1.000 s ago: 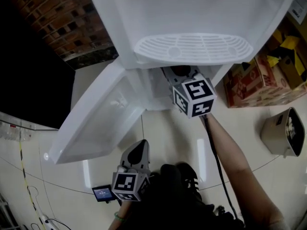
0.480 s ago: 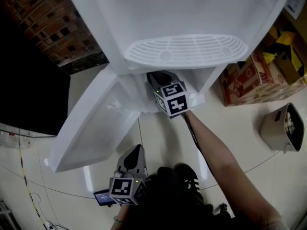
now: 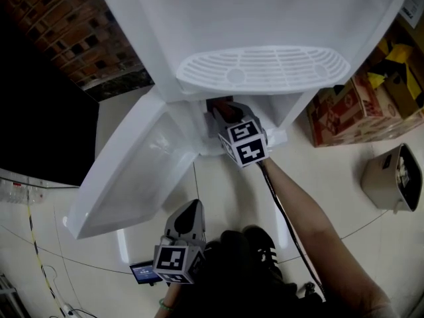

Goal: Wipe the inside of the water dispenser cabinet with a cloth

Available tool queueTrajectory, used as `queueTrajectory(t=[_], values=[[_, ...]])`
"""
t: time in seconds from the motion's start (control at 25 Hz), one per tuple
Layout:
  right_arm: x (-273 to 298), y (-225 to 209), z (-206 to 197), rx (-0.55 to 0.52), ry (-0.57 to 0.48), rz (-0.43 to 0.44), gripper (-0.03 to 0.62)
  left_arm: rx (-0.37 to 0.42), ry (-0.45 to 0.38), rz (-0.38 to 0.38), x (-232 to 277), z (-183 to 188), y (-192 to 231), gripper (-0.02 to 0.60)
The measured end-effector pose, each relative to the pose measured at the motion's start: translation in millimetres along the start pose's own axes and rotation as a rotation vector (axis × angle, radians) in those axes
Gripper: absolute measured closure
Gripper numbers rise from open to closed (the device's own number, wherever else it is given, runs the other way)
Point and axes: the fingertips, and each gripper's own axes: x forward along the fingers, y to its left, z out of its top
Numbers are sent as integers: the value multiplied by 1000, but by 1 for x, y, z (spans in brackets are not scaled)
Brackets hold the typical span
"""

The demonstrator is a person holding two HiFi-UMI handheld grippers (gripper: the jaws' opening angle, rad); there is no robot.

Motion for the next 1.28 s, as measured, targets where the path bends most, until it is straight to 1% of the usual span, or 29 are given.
queueTrajectory(t=[0.12, 0.2, 0.28, 0.36, 0.48, 0.64, 0.72, 0.92, 1.04, 1.12, 1.16, 1.2, 1.28], values=[[-25, -16, 75, -74, -207, -80, 520, -5, 0, 8, 1, -1, 3, 586], [-42, -28, 116, -102, -326, -127, 520, -10, 2, 12, 1, -2, 4, 586], [-53, -40, 143, -87, -404, -151, 519, -12, 6, 10, 2, -3, 4, 586], [-56, -47, 154, -65, -435, -157, 519, -15, 10, 9, 2, -3, 2, 586], [-44, -51, 140, -81, -388, -164, 519, -34, 5, 14, 2, 1, -1, 586], [-21, -51, 102, -67, -281, -151, 520, -9, 12, 6, 3, -6, 2, 586], [-11, -49, 77, -56, -213, -143, 520, -11, 13, 9, 3, -6, 3, 586], [2, -41, 5, 26, -17, -125, 520, -3, 10, 5, 3, -3, 0, 586], [4, -38, -29, 43, 65, -117, 520, -11, 12, 6, 3, -1, -2, 586], [3, -40, -39, 35, 91, -118, 520, -11, 13, 8, 2, -2, -1, 586], [1, -42, -38, 28, 87, -124, 520, -13, 12, 11, 2, -1, -1, 586], [-2, -45, -32, 22, 68, -136, 520, -9, 13, 11, 1, -2, 0, 586], [-12, -60, -9, 26, -11, -185, 520, 2, 14, 11, 1, -4, 2, 586]])
